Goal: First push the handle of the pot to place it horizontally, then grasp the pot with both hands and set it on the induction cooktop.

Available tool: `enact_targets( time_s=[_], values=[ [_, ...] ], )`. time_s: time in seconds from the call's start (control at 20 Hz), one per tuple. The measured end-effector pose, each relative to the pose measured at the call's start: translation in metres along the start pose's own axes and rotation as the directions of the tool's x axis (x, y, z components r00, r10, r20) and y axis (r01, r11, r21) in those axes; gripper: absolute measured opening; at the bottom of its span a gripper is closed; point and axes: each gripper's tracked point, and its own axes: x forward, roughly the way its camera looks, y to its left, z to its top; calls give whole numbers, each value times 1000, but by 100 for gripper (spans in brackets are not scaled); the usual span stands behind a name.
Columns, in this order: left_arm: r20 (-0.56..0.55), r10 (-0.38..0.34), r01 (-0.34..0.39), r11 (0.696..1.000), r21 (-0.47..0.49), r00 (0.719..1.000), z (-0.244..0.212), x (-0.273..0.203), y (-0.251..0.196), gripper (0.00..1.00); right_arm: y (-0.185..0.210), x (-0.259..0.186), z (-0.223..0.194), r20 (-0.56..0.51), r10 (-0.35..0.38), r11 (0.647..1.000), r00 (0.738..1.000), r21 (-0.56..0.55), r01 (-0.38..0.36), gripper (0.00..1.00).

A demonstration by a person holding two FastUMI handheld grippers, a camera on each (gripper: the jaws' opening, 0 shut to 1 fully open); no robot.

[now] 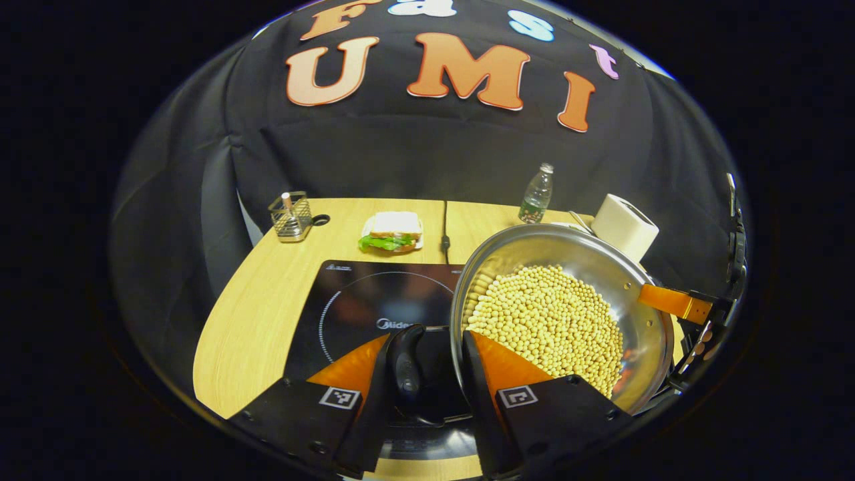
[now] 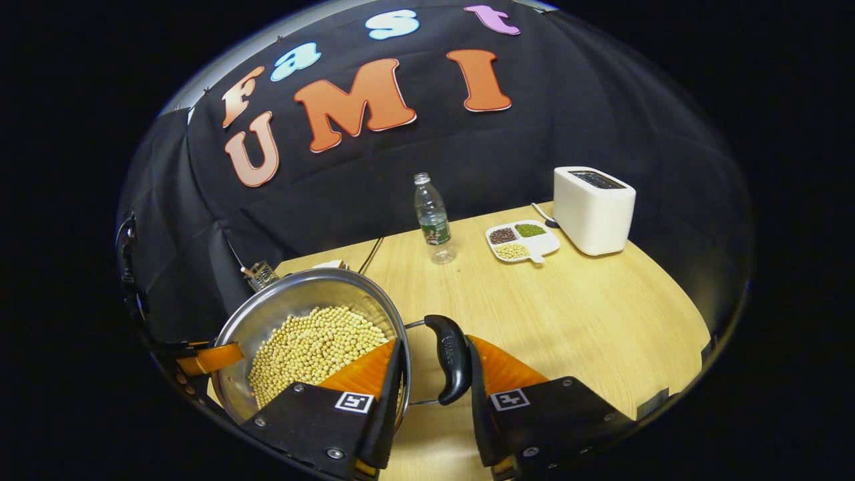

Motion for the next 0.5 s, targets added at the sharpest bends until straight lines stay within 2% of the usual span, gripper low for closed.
enact_targets(
  time_s=[0.5],
  values=[
    [7,89,-88,995,-50,996,1,-16,89,61,80,16,-14,-37,63,998,997,-8,-64,49]
  ],
)
